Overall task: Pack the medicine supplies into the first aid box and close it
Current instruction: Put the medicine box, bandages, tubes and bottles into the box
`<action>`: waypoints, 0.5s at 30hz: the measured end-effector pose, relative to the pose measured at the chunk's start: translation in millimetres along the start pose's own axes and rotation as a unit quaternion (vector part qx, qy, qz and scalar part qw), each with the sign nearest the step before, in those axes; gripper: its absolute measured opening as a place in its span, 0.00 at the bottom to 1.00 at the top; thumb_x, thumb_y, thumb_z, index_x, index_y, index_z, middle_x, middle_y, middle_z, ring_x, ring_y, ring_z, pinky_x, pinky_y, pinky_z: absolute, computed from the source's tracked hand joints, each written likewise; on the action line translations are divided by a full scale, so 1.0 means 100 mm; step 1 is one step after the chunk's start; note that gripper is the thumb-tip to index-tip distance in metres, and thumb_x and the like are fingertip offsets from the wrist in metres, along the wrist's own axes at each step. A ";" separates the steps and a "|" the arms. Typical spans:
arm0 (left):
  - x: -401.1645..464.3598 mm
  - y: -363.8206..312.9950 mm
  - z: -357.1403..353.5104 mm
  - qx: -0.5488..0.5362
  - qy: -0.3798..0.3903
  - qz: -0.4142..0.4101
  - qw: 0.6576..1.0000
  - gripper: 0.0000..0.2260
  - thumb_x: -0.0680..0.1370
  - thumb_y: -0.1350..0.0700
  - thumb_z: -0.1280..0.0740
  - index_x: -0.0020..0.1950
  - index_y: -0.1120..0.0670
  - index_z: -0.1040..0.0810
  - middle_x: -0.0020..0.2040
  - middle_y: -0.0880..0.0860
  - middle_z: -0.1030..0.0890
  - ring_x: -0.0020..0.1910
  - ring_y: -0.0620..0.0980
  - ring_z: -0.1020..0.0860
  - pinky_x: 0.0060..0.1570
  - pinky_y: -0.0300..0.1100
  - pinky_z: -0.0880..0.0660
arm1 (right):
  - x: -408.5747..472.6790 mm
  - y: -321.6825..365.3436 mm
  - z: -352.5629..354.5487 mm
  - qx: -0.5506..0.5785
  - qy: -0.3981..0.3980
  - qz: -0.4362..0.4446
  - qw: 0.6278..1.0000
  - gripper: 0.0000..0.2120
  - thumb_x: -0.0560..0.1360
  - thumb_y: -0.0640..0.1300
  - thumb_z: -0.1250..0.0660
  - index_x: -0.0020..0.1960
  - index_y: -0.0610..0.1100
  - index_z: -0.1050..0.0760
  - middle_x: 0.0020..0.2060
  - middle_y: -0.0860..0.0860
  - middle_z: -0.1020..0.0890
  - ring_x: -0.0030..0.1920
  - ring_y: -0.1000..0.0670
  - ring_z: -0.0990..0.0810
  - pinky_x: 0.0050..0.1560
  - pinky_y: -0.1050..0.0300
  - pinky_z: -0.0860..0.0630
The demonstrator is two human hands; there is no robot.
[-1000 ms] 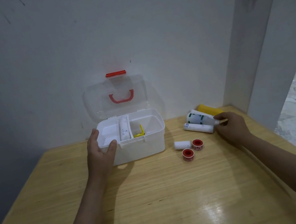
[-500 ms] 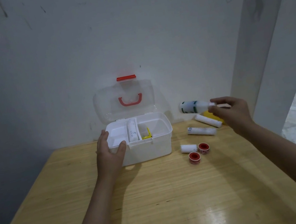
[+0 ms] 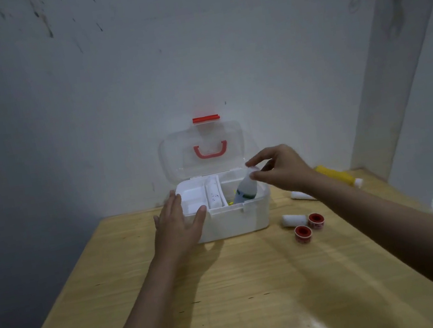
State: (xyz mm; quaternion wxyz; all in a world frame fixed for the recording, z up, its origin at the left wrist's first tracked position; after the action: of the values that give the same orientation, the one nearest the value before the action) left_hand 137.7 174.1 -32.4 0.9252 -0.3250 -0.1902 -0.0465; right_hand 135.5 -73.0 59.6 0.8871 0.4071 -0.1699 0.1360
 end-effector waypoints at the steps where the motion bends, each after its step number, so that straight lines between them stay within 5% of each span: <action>1: -0.01 0.00 -0.01 -0.006 -0.001 0.002 1.000 0.33 0.76 0.39 0.40 0.75 0.55 0.42 0.78 0.51 0.46 0.77 0.50 0.46 0.73 0.57 0.55 | 0.02 0.01 -0.07 -0.006 0.008 -0.003 1.000 0.11 0.68 0.40 0.27 0.51 0.44 0.18 0.47 0.52 0.16 0.36 0.57 0.18 0.38 0.67 0.26; 7: -0.03 0.00 -0.03 -0.030 -0.012 0.020 0.999 0.34 0.74 0.38 0.39 0.75 0.53 0.42 0.78 0.50 0.44 0.76 0.52 0.45 0.73 0.57 0.54 | 0.09 0.03 -0.44 -0.038 0.079 0.002 0.996 0.12 0.69 0.39 0.28 0.52 0.43 0.18 0.51 0.50 0.16 0.40 0.55 0.17 0.44 0.65 0.22; 15: -0.04 -0.01 -0.04 -0.060 -0.014 0.025 0.998 0.34 0.74 0.38 0.37 0.75 0.53 0.42 0.78 0.49 0.44 0.76 0.51 0.45 0.73 0.55 0.55 | 0.06 -0.01 -0.48 -0.036 0.078 0.023 0.996 0.12 0.70 0.41 0.28 0.53 0.45 0.19 0.53 0.53 0.17 0.43 0.55 0.17 0.40 0.69 0.23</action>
State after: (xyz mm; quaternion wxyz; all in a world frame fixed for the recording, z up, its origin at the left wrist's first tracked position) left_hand 135.4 170.9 -36.2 0.9023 -0.3849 -0.1917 -0.0305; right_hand 150.2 -36.0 32.5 0.9085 0.3589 -0.1144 0.1810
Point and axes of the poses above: each hand's wrist, its own x-axis towards the middle knuckle, its own z-axis out of the back of the hand, y = z × x, the point moved 3 cm from there along x, towards the middle knuckle
